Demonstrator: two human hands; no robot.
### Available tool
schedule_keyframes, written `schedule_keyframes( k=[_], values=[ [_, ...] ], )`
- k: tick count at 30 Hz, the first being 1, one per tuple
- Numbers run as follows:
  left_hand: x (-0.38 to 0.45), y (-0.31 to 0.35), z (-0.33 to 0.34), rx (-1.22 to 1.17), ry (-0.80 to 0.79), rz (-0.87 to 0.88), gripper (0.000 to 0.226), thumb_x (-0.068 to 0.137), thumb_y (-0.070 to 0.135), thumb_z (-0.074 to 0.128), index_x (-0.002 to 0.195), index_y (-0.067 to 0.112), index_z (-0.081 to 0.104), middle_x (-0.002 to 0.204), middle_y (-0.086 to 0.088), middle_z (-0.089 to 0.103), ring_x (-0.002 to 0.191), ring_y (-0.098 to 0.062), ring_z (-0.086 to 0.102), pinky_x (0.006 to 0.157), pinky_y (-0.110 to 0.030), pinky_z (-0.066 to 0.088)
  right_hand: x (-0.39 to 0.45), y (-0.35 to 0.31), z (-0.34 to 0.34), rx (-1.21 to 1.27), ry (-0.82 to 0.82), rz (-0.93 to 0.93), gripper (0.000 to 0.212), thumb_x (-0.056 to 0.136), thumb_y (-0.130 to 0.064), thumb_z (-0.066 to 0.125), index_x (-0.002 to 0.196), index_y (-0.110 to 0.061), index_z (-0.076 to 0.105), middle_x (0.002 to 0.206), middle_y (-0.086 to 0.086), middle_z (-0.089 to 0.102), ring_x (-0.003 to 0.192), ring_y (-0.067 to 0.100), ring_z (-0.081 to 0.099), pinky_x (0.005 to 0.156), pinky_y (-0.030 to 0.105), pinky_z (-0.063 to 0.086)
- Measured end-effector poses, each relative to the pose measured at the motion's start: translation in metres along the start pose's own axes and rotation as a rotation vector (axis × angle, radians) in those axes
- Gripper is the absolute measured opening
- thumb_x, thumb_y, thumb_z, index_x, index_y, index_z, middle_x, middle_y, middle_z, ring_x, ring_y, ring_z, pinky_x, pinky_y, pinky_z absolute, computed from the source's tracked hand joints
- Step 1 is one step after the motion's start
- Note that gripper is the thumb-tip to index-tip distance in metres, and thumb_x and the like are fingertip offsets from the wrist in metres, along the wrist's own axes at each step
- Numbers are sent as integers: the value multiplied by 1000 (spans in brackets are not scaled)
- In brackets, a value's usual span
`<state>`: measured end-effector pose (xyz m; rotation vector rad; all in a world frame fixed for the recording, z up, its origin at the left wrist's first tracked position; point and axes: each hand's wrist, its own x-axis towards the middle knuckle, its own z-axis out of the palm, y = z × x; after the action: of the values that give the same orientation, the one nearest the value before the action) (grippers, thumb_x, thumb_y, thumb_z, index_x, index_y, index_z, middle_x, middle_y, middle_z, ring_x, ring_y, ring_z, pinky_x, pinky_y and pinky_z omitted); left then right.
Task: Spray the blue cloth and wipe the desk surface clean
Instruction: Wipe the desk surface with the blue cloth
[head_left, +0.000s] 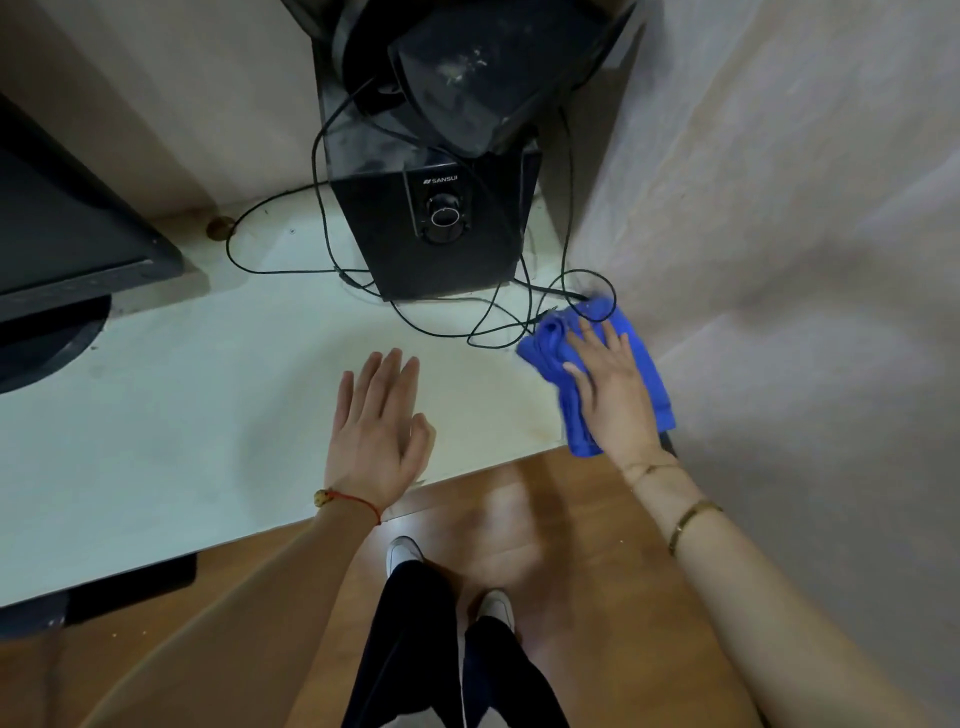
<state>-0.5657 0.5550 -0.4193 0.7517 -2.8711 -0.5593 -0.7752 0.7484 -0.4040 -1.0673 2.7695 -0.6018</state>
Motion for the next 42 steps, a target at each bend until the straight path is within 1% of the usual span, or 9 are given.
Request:
schedule_keyframes(
  k=[8, 14, 17, 22, 25, 28, 32, 38, 42],
  values=[
    [-1, 0, -1, -2, 9, 3, 60, 95, 33, 33, 152, 15, 33, 161, -9, 30, 153, -24, 14, 124, -48, 6, -88, -17, 19, -69, -79, -340, 48, 88, -6, 57, 136, -9, 52, 150, 5, 43, 145, 21, 24, 121, 38, 11],
    [0, 1, -1, -21, 8, -1, 60, 95, 33, 34, 152, 16, 33, 161, -8, 30, 153, -23, 13, 124, -48, 6, -9, 2, -1, 51, 30, -20, 42, 101, -18, 46, 141, -6, 47, 148, 13, 45, 142, 36, 31, 120, 44, 18],
    [-1, 1, -1, -12, 5, -1, 61, 94, 32, 35, 152, 14, 34, 161, -9, 30, 153, -25, 14, 124, -49, 7, -27, -17, 15, -19, 14, -87, 42, 100, -20, 43, 140, -8, 49, 147, 11, 46, 142, 33, 33, 119, 48, 23],
    [-1, 0, -2, -16, 13, 12, 61, 94, 32, 36, 152, 14, 35, 160, -10, 30, 152, -26, 16, 124, -49, 7, -86, -36, -3, 264, -101, -143, 38, 93, -6, 45, 129, -9, 60, 135, -3, 57, 134, -3, 36, 114, 18, 22],
    [-1, 3, -3, -26, 16, 9, 60, 94, 32, 37, 152, 14, 35, 160, -10, 30, 152, -26, 15, 124, -49, 7, -84, -43, -40, 517, 4, 26, 39, 92, -2, 45, 126, -12, 61, 111, -12, 65, 96, -12, 59, 83, 6, 40],
    [-2, 3, -3, -31, 20, 7, 61, 93, 32, 37, 151, 14, 36, 160, -10, 32, 152, -27, 17, 124, -50, 8, -69, -55, -50, 468, 86, -98, 44, 89, 7, 45, 128, -9, 60, 123, -4, 63, 112, 2, 58, 96, 17, 43],
    [-1, 2, -3, -20, 20, 10, 60, 93, 32, 36, 151, 13, 37, 159, -10, 33, 151, -27, 18, 124, -50, 9, -55, -37, -2, -30, -76, -263, 56, 90, -6, 59, 144, -18, 46, 152, 7, 41, 139, 26, 39, 115, 43, 33],
    [0, 2, -3, -16, 19, 4, 61, 93, 32, 35, 151, 14, 36, 159, -10, 33, 151, -27, 19, 124, -49, 9, -37, -39, 3, -179, -137, -236, 58, 96, -57, 40, 146, -27, 40, 158, 2, 30, 143, 28, 28, 119, 44, 19],
    [0, 2, -3, -14, 11, 5, 61, 94, 32, 36, 152, 14, 35, 160, -9, 31, 152, -26, 17, 124, -48, 7, -21, -41, 13, -163, -149, -237, 58, 97, -57, 38, 144, -23, 44, 155, 5, 34, 149, 29, 18, 121, 52, 10]
  ],
)
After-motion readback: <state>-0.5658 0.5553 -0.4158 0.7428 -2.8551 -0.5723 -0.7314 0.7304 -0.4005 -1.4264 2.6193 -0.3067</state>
